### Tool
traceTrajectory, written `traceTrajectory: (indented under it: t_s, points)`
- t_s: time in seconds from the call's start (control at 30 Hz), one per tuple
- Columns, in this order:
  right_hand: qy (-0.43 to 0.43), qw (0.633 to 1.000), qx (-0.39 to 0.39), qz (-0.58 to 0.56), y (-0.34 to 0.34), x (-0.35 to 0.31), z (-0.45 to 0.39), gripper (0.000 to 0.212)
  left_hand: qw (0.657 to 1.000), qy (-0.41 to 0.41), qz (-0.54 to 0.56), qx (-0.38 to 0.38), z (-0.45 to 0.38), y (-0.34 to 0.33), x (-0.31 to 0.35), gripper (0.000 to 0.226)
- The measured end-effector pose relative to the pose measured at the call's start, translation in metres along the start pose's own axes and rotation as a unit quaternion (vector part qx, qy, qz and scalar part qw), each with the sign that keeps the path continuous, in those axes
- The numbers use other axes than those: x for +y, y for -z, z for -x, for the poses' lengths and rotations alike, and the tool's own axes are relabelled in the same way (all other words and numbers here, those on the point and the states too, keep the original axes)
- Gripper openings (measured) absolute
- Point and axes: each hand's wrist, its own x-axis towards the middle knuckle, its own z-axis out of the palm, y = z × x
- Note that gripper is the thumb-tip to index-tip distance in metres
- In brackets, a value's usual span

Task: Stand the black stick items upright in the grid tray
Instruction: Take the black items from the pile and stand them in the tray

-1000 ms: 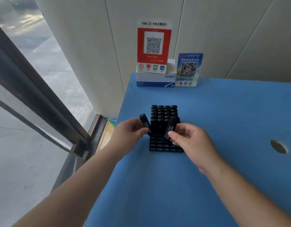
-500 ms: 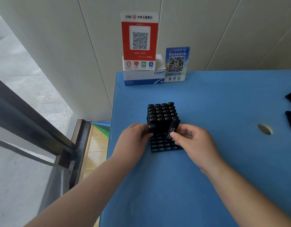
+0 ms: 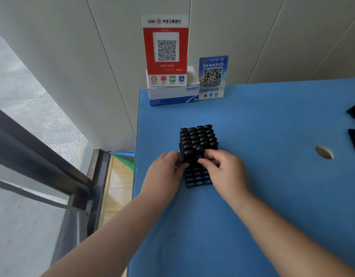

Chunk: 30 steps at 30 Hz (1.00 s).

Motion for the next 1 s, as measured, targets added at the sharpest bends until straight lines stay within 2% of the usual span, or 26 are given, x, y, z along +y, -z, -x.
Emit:
traceTrajectory:
  t_s: [0.23, 0.5, 0.67, 0.8, 0.9, 1.0]
  points:
    - [0.028, 0.999, 0.018, 0.013, -0.005, 0.001, 0.005, 0.019, 1.000, -0.005, 0.001, -0.005, 0.001, 0.000, -0.001, 0.006]
    - [0.044, 0.997, 0.018, 0.056, -0.005, -0.003, 0.001, 0.009, 1.000, -0.005, 0.002, -0.015, -0.001, 0.002, -0.003, 0.009]
    - [0.034, 0.998, 0.004, 0.061, -0.006, -0.001, 0.002, 0.015, 1.000, -0.006, -0.002, -0.023, -0.005, 0.004, -0.002, 0.006]
    - [0.025, 0.997, 0.001, 0.074, -0.007, -0.002, 0.001, 0.011, 1.000, -0.004, -0.009, -0.021, -0.003, 0.005, 0.000, 0.006]
    - [-0.003, 0.999, -0.013, 0.053, -0.004, -0.002, 0.001, 0.008, 1.000, 0.005, -0.012, -0.025, -0.004, 0.008, 0.001, 0.007]
    - [-0.042, 0.999, -0.021, 0.020, 0.004, -0.001, 0.003, 0.016, 0.999, 0.027, 0.009, -0.039, -0.006, 0.013, 0.003, 0.009]
